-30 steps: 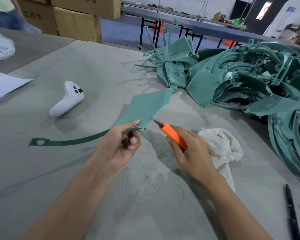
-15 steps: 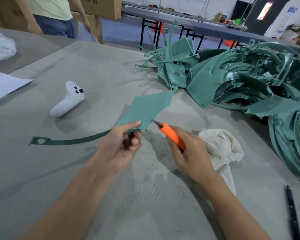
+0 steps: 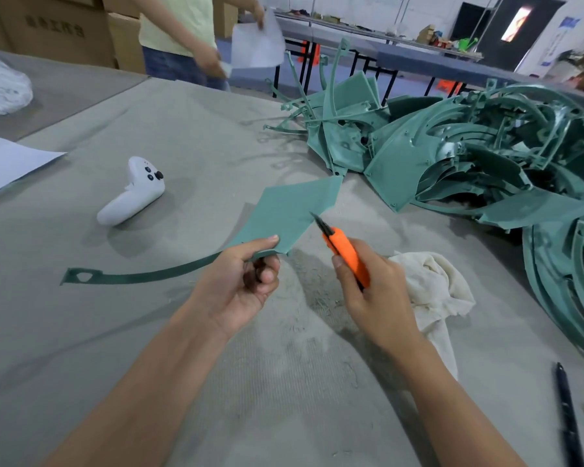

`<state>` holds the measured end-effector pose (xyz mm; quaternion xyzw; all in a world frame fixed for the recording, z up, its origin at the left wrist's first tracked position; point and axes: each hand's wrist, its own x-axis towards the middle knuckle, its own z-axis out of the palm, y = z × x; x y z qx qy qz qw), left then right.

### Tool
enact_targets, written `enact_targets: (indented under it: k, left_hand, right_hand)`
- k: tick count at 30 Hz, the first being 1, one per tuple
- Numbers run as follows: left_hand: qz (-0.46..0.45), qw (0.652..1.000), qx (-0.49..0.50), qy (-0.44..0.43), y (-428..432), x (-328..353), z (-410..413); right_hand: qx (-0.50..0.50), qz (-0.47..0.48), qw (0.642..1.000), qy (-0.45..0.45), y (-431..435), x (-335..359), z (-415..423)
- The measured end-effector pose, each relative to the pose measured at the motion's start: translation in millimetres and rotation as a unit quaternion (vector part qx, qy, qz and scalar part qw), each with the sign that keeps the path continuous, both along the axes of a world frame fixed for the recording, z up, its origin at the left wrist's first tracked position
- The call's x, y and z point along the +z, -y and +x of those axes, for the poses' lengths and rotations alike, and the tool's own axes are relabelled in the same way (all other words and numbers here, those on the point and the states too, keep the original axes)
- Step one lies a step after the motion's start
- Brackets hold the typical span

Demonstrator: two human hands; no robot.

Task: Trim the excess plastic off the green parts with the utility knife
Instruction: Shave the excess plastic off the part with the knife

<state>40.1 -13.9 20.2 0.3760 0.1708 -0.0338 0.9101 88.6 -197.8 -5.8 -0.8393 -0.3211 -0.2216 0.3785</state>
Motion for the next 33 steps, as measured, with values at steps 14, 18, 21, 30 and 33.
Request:
enact_targets:
  k: [14, 18, 21, 30, 33]
  left_hand:
    - [0.018, 1.000, -0.005, 0.000, -2, -1, -1]
    - [0.017, 1.000, -0.015, 0.001, -1, -1, -2]
    - [0.018, 1.000, -0.016, 0.003, 1, -1, -2]
    - [0.012, 1.000, -0.012, 0.006, -1, -1, 0]
    - [0.016, 1.000, -0.010, 0.001, 1, -2, 0]
  right_hand:
    - [0.010, -0.004, 1.000, 0.003, 6, 3, 3]
    - [-0.038, 0.047, 0.998, 0.030, 10, 9, 7]
    - [-0.042, 0.049, 0.997, 0.037, 10, 8, 6]
    - [-0.009, -0.010, 1.000, 0.023, 3, -3, 2]
    - [-0.036, 0.009, 0.999, 0.038, 4, -1, 5]
